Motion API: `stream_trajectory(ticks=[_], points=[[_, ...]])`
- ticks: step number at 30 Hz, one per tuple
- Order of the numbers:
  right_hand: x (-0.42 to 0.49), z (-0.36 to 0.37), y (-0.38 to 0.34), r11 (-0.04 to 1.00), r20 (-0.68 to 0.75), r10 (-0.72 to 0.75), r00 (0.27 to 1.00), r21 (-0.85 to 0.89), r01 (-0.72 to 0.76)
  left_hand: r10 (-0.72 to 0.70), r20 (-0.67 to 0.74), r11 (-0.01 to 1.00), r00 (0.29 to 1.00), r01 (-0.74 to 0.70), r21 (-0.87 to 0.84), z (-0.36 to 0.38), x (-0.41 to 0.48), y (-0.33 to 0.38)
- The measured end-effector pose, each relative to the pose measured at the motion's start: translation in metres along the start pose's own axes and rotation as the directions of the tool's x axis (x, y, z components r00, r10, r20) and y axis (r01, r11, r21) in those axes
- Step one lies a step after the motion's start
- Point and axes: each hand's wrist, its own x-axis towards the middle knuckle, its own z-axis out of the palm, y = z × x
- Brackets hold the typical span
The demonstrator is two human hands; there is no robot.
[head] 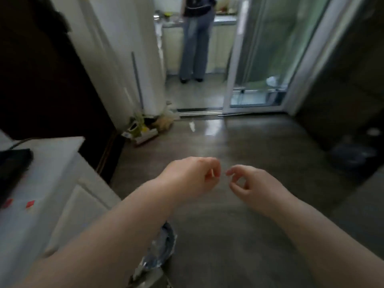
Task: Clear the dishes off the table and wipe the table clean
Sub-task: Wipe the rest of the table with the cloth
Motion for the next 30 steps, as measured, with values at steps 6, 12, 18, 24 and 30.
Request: stream_trajectory(ticks=[6,12,18,24,30], points=[[-0.179,-0.075,0.179,0.923,-0.235,0.383,0.893,0.132,-0.361,0.455,0.239,0.882,0.858,-0.471,0.013,0.095,0.063,0.229],[-0.36,-0.138,0.31,0.802,-0.367,0.597,0.713,0.292,-0.521,0.726,0.37,0.681,0.58,-0.683,-0.265,0.193,0.066,0.465],[-0.524,-0.182,0.421,0.594,-0.496,0.779,0.383,0.39,-0.703,0.82,0.468,0.48,0.328,-0.841,-0.25,0.284,0.055,0.67],[-0.637,-0.179,0.526,0.271,-0.39,0.917,0.084,0.453,-0.849,0.69,0.67,0.485,0.273,-0.862,-0.149,0.392,0.077,0.788],[-0.682,-0.177,0.612,0.077,-0.165,0.986,0.004,0.438,-0.896,0.55,0.791,0.468,0.268,-0.884,-0.026,0.476,0.127,0.856]])
